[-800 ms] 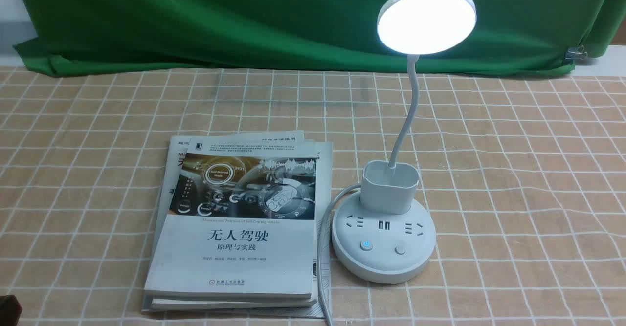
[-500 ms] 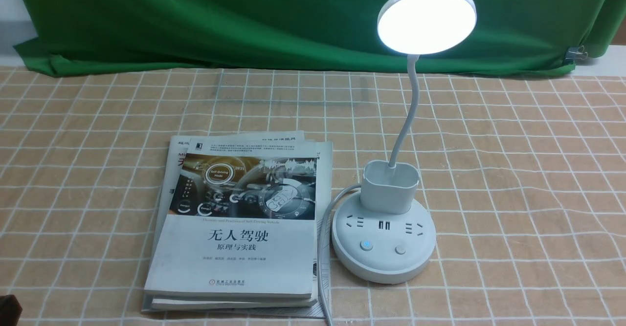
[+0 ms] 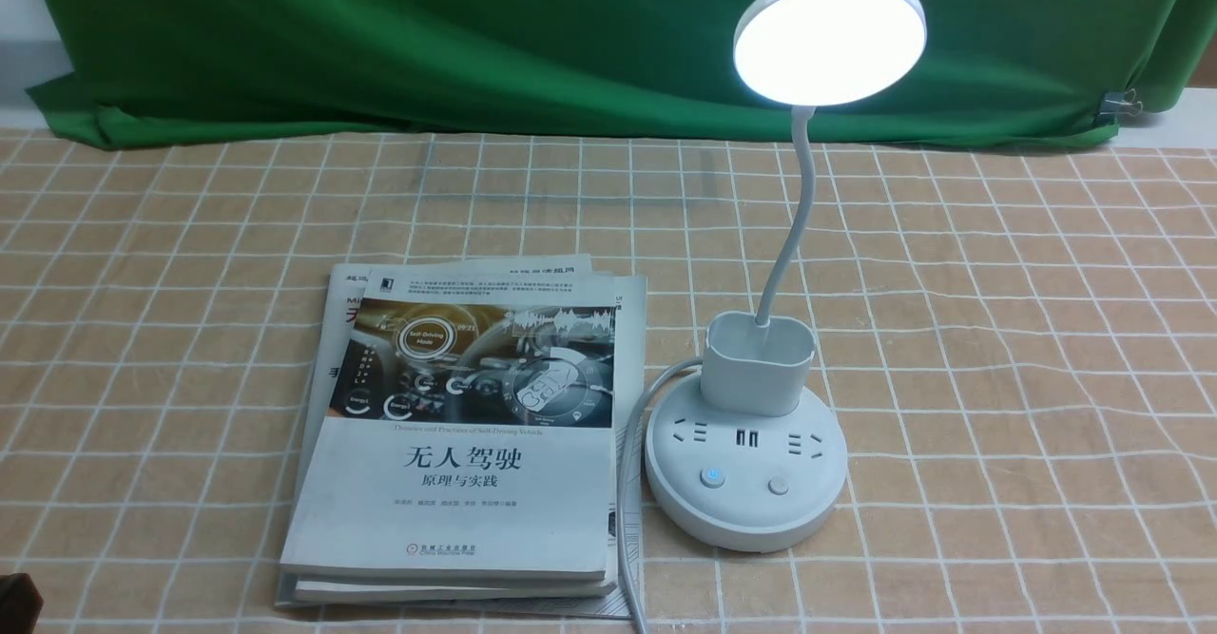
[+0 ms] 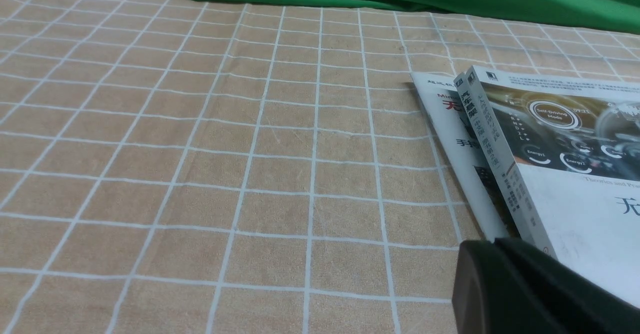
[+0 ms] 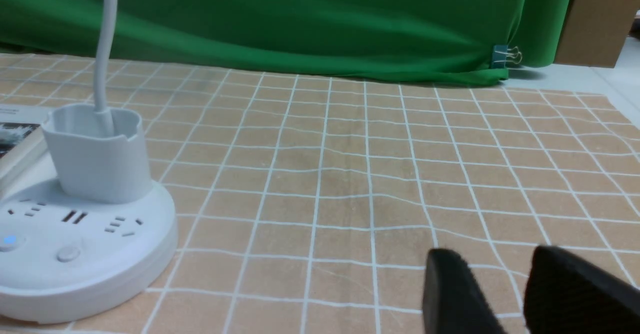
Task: Turn off the desk lamp on the light coffee tablecloth by hand.
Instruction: 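Press the power button on the lamp base to turn the lamp off with the right gripper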
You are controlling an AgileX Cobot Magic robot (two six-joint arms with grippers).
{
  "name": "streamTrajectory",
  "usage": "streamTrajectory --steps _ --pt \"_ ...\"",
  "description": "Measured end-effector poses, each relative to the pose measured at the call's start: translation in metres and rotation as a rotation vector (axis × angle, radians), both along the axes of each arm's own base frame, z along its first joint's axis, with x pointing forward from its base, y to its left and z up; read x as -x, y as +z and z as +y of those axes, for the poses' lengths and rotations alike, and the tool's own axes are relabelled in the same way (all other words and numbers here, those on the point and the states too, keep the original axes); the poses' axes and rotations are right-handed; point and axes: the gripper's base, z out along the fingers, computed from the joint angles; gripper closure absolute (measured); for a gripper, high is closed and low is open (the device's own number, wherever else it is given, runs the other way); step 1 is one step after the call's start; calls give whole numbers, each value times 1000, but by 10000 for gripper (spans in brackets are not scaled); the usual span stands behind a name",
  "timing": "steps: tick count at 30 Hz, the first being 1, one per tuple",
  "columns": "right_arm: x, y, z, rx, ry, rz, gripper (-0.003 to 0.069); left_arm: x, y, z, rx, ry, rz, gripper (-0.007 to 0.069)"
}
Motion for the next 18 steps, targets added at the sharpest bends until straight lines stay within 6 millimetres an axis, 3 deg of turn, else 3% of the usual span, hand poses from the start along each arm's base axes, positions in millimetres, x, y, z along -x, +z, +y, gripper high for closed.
streamTrajectory --steps 12,18 --pt "-1 5 0 -19 -1 -52 417 0 0 0 0 0 0 620" --pt "-1 21 1 -427 -22 -202 417 0 0 0 0 0 0 620"
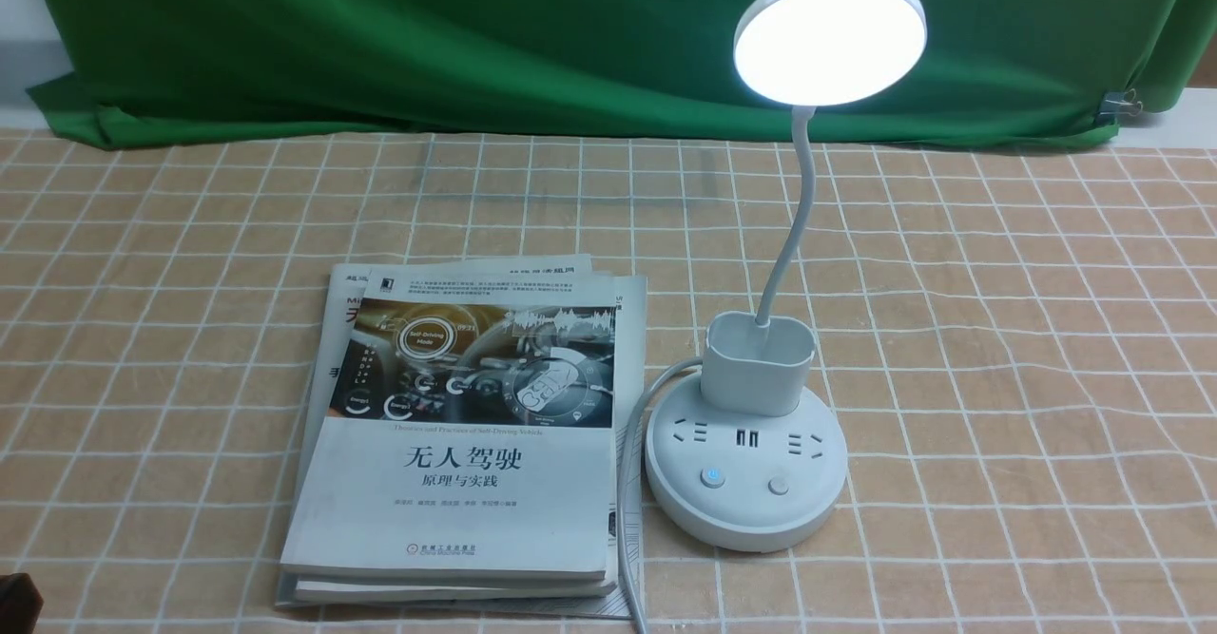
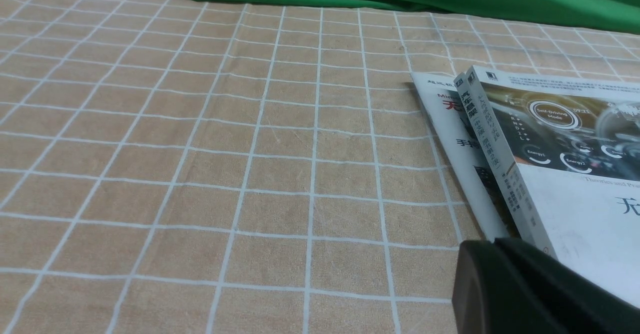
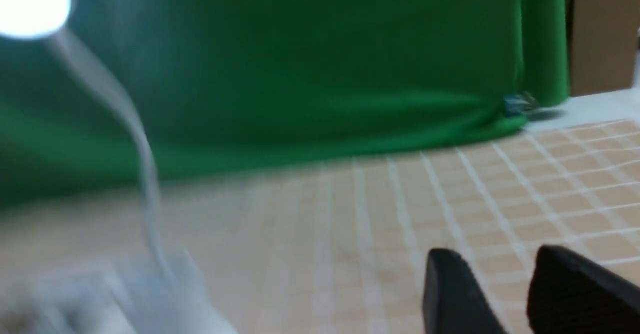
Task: Turn off the desk lamp on the light coffee tablecloth by hand.
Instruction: 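Press the power button on the lamp base to turn the lamp off with the right gripper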
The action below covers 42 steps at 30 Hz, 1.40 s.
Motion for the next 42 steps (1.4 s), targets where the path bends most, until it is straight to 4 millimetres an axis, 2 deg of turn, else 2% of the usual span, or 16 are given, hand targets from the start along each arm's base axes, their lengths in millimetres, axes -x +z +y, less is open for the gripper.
streamTrajectory --steps 2,4,11,13,15,17,18,19,20,21,22,25,28,31,35,42 --pt "0 6 0 -169 10 -52 417 0 0 0 0 0 0 620" --pt "1 8 0 -225 16 -72 417 0 0 0 0 0 0 620" --pt "0 8 0 -288 25 -70 466 0 0 0 0 0 0 620" --pt "-2 13 2 -257 42 51 541 0 0 0 0 0 0 620" --pt "-4 34 5 -193 68 126 601 0 0 0 0 0 0 620" --pt "-10 57 10 -74 119 287 619 0 0 0 0 0 0 620" --pt "-11 61 10 -65 120 284 620 0 0 0 0 0 0 620" --pt "-17 78 14 21 159 398 624 0 0 0 0 0 0 620" --pt "-19 77 15 36 168 446 624 0 0 0 0 0 0 620" --pt "-29 90 19 110 199 577 624 0 0 0 0 0 0 620" --pt "-36 93 22 147 211 669 624 0 0 0 0 0 0 620" --pt "-61 90 28 225 223 916 626 0 0 0 0 0 0 620" --pt "-77 86 31 268 227 1022 626 0 0 0 0 0 0 620" --pt "-104 73 41 286 272 1146 624 0 0 0 0 0 0 620" --pt "-125 60 55 276 323 1208 624 0 0 0 0 0 0 620" --pt "-150 44 108 363 462 1214 624 0 0 0 0 0 0 620"
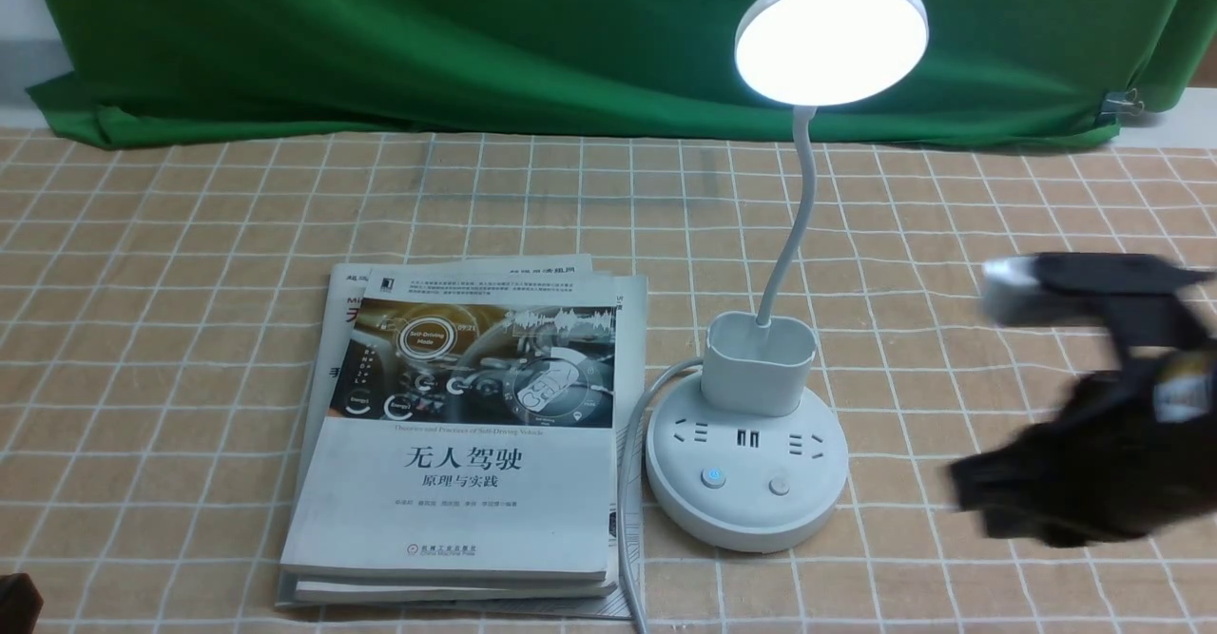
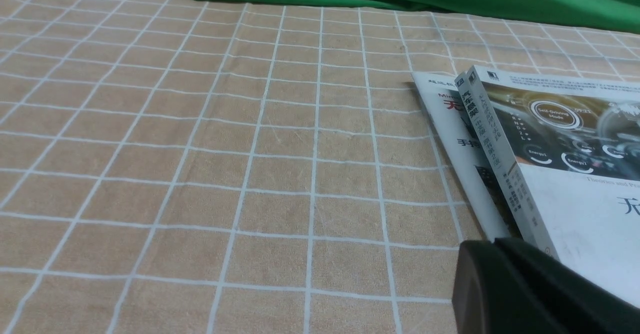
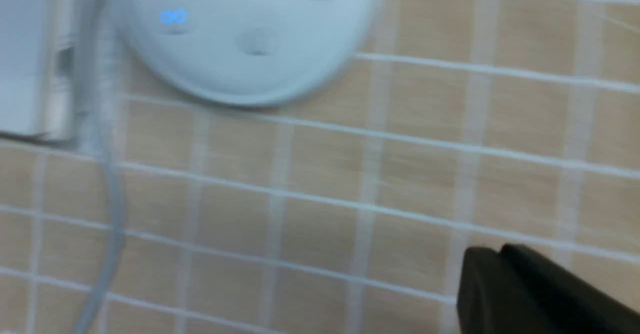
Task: Turn off the desk lamp on the light coffee tablecloth by hand.
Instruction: 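Press the power button on the lamp base to turn the lamp off with the right gripper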
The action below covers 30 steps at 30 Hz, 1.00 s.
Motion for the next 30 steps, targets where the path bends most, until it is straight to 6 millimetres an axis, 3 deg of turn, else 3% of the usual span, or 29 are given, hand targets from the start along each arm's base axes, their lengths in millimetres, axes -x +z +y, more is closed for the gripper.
streamTrajectory --steps 4,9,18,24,30 --pt "-11 -11 31 12 59 37 624 0 0 0 0 0 0 620" --pt "-30 -26 49 29 61 68 625 0 0 0 0 0 0 620" --pt "-58 -39 67 16 46 51 626 0 0 0 0 0 0 620" --pt "-65 -32 74 -1 53 21 626 0 0 0 0 0 0 620" --pt "-67 -43 81 18 73 45 626 0 0 0 0 0 0 620"
